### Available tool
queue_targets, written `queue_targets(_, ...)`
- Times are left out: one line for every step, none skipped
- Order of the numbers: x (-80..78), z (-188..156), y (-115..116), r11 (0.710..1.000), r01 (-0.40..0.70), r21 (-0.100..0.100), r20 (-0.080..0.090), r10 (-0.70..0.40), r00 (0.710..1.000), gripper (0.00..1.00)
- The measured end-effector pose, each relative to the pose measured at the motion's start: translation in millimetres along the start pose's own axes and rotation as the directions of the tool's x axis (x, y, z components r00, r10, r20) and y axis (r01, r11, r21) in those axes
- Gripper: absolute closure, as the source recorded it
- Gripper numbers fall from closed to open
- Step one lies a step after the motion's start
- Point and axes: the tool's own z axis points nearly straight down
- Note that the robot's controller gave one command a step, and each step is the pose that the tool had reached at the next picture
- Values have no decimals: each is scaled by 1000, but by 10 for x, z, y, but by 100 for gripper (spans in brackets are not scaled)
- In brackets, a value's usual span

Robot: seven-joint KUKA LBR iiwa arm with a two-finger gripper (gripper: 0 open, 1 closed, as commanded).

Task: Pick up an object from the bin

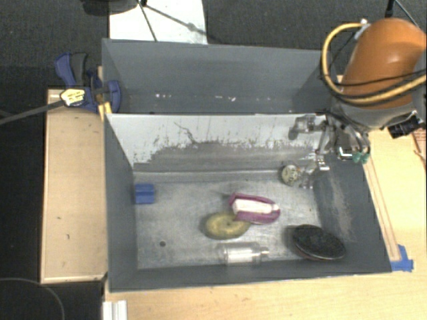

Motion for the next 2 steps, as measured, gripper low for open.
queue_targets(103, 1347, 284, 994, -109, -1, 0, 109, 994, 0)
queue_targets(269, 1494, 512, 996, -94, 0, 22, 94, 995, 0)
